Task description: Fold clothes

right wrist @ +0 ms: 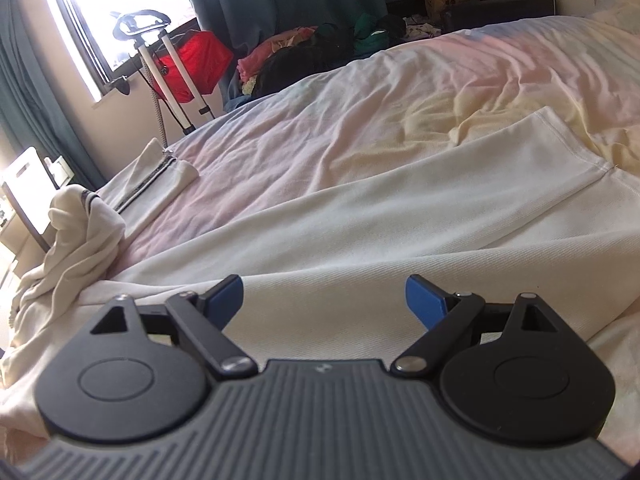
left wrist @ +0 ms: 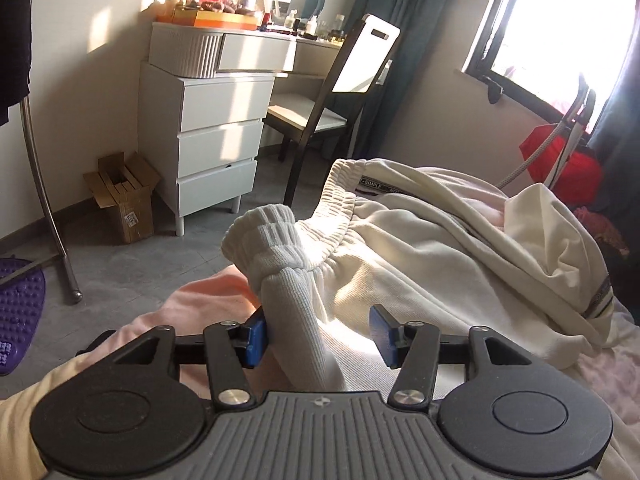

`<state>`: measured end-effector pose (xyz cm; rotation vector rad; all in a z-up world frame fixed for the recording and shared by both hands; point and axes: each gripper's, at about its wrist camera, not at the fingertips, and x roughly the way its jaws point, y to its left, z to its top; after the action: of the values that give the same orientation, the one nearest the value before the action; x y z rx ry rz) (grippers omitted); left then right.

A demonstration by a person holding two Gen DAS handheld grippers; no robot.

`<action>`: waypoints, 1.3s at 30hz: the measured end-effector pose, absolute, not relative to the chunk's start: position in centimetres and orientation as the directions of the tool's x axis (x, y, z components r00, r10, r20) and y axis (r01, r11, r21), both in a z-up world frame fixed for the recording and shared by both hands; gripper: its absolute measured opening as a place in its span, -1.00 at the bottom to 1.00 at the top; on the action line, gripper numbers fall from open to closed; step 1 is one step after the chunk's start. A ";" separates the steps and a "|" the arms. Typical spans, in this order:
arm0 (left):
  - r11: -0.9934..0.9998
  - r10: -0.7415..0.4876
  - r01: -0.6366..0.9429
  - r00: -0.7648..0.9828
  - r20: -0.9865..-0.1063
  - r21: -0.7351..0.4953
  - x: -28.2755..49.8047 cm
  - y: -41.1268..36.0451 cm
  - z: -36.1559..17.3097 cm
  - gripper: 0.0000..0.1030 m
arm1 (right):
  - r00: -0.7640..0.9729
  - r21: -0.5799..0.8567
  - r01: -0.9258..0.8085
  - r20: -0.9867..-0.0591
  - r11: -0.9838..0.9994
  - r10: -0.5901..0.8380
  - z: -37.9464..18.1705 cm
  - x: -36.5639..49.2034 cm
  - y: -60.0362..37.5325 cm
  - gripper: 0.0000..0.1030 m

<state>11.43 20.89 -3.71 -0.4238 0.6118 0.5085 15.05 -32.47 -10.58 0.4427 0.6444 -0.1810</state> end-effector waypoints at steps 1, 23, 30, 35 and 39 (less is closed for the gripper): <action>0.802 0.335 -0.559 0.712 -0.617 -0.210 11.2 20.2 -3.1 0.55 | 0.793 0.342 0.292 -0.608 0.893 -0.026 -10.4 14.9 -32.4 0.74; 0.984 -0.152 0.093 0.887 -0.435 -0.154 10.8 -1.8 -6.0 0.86 | 0.930 0.314 0.049 -0.361 0.948 0.071 -6.9 12.1 -28.2 0.74; 0.986 -0.133 0.071 0.884 -0.448 -0.153 10.8 -1.7 -6.2 0.93 | 0.929 0.310 0.050 -0.363 0.949 0.070 -7.0 11.9 -27.9 0.74; 0.988 -0.135 0.092 0.894 -0.428 -0.120 9.9 -2.0 -6.0 0.98 | 0.930 0.308 0.049 -0.360 0.950 0.069 -7.1 11.7 -27.8 0.74; 0.992 -0.119 0.090 0.903 -0.413 -0.090 9.5 -2.2 -5.8 0.99 | 0.934 0.313 0.049 -0.352 0.948 0.068 -6.9 11.5 -27.9 0.74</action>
<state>9.51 -2.16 -5.84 -0.0693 0.4306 -0.1079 11.46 -27.86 -6.86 0.3242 0.3682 0.0103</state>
